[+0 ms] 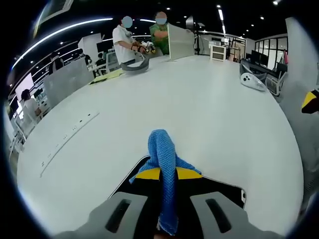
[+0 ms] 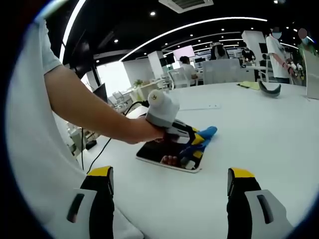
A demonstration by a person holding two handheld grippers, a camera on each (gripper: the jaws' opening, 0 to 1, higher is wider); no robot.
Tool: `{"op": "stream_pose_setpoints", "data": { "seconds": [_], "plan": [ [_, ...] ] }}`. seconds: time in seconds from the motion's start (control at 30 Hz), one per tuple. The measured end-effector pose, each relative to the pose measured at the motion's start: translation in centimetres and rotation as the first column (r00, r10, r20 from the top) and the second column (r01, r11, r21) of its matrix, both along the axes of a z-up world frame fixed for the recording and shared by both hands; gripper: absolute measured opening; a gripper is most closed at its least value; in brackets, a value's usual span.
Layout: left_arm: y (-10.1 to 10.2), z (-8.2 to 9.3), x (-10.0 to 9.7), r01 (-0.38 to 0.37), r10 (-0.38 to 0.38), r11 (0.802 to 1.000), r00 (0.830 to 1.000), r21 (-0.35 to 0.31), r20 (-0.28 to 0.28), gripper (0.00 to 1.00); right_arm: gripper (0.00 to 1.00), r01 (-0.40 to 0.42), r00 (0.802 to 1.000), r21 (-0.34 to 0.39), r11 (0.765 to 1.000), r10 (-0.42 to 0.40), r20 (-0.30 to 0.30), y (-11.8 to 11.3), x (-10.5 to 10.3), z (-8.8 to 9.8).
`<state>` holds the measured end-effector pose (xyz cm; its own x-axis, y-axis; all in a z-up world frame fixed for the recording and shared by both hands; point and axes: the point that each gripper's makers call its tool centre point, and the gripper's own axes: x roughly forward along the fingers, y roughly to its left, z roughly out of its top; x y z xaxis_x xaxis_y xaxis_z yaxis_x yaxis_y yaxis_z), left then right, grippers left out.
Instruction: Wipe the mirror surface with the cleaning cloth until all visible marks leave the cleaned area.
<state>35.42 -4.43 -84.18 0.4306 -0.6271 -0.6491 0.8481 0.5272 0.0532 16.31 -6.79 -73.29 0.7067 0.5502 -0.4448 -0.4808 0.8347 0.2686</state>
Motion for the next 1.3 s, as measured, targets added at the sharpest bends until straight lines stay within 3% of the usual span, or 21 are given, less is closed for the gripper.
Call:
{"op": "stream_pose_setpoints", "data": {
  "seconds": [0.3, 1.0, 1.1, 1.3],
  "plan": [
    [0.0, 0.0, -0.3, 0.049, -0.050, 0.998, 0.998, 0.024, 0.034, 0.07, 0.94, 0.003, 1.000, 0.002, 1.000, -0.003, -0.003, -0.1, -0.2, 0.0],
    [0.8, 0.0, -1.0, 0.049, -0.049, 0.998, 0.998, 0.031, 0.027, 0.07, 0.94, 0.014, 1.000, 0.001, 1.000, -0.014, 0.001, -0.3, -0.5, 0.3],
    [1.0, 0.0, -1.0, 0.043, -0.044, 0.999, 0.999, 0.028, 0.025, 0.07, 0.93, 0.035, 0.999, 0.036, 0.999, -0.035, -0.003, -0.3, -0.3, 0.7],
    [1.6, 0.0, -1.2, 0.035, -0.035, 0.999, 0.999, 0.028, 0.030, 0.07, 0.93, 0.032, 0.999, 0.037, 0.999, -0.032, 0.010, -0.2, -0.2, 1.2]
  ]
}}
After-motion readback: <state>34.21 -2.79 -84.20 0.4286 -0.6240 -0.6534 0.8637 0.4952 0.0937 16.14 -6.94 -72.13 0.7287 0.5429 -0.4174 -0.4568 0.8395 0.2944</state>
